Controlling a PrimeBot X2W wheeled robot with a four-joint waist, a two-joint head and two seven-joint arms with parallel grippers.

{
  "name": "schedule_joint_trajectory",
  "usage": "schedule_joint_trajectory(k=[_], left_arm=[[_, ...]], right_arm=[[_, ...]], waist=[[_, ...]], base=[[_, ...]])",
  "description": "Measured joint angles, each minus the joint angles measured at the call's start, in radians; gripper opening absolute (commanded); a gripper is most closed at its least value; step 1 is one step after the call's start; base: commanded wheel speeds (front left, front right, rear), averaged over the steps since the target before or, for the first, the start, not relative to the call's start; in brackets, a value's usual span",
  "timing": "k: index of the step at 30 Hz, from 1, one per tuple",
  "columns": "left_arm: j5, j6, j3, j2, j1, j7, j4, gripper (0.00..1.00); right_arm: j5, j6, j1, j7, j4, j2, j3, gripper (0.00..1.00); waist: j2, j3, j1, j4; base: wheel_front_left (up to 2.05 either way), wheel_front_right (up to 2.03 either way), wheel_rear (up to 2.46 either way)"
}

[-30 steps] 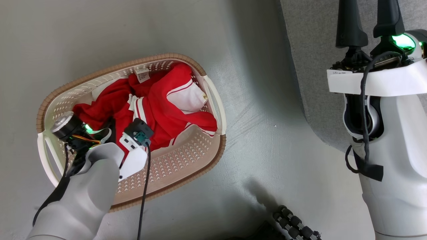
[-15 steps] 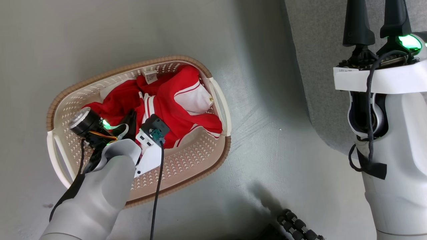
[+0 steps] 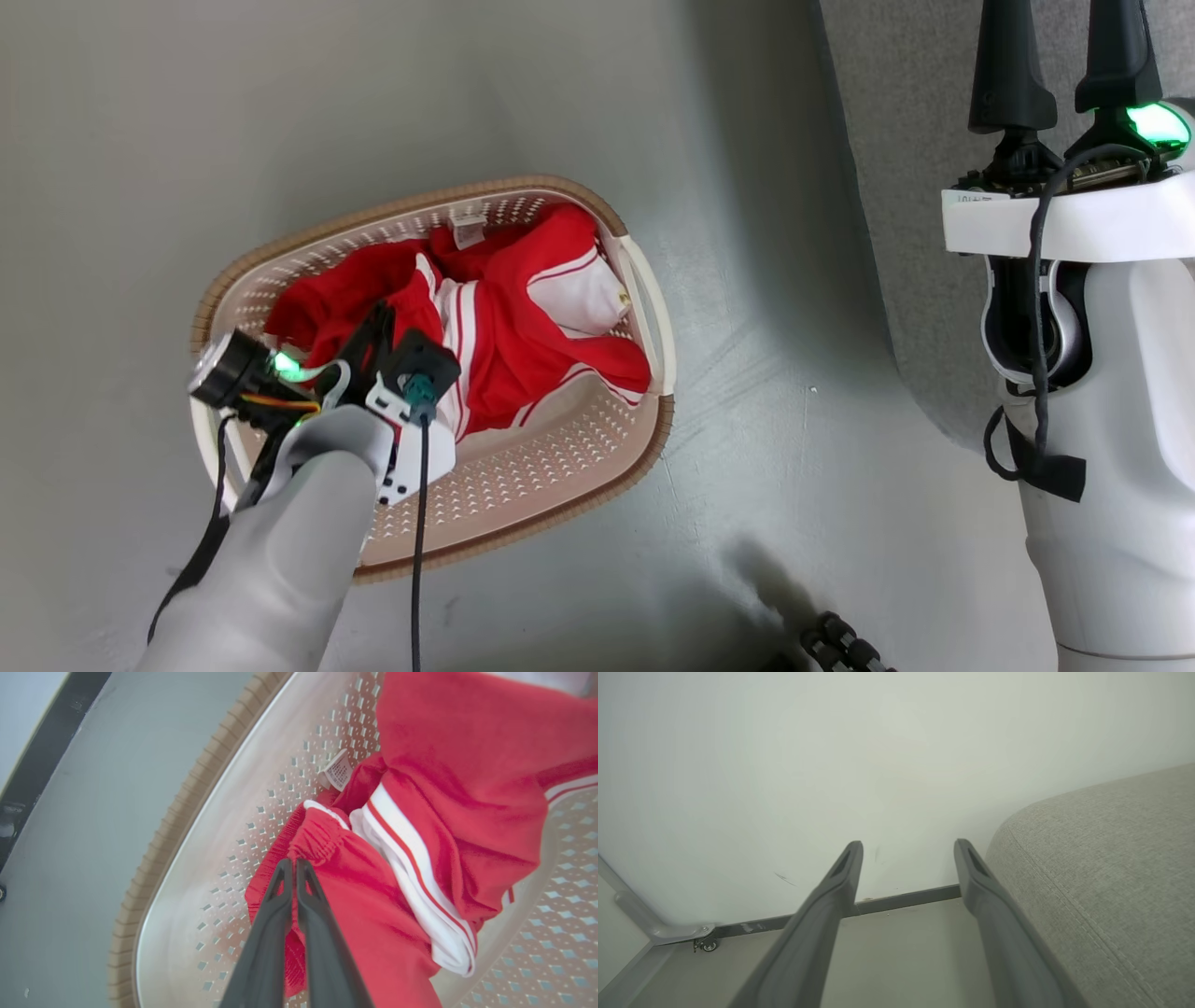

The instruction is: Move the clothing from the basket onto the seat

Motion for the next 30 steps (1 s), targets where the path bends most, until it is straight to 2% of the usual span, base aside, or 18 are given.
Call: schedule_joint_trajectory(k=[13,30], left_arm=[[-0.103,0.053,0.076,-0.022,0.084,-0.068,-0.128,0.00],[-0.166,0.038,0.090,-0.037,0.126,-0.077,-0.385,0.00]], right_arm=[[-0.047,0.000,0.032,0.000,0.028,-0.001,-0.027,1.00],[-0.084,0.000,0.099,0.000,0.062,-0.002,-0.032,1.00]], waist=[[0.0000,-0.080,0.0000,0.058],[0.0000,-0.212,0.0000,0.129]], base=[[0.00,0.00,0.00],[0.00,0.00,0.00]])
